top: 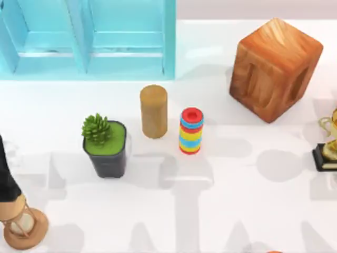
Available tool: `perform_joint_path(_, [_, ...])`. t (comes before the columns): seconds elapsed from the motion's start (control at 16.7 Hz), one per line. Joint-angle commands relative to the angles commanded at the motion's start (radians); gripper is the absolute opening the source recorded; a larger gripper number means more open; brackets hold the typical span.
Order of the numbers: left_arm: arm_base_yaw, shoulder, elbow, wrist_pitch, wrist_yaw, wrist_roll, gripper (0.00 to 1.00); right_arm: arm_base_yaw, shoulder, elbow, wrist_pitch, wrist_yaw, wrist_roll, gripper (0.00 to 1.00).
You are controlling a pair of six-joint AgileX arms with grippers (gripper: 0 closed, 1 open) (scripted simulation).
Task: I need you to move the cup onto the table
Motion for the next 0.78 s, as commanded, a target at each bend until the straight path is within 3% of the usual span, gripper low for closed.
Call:
perform_joint_path(0.36, [0.000,0.000,0.000,0.000,0.000,0.000,1.00,-0.029,0.094,0.076,-0.070,0.001,-0.027,1.00])
perform_joint_path(0.78, [0.000,0.000,0.000,0.000,0.000,0.000,1.00,-0.163,0.528,0.440,-0.387,0.001,-0.156,1.00])
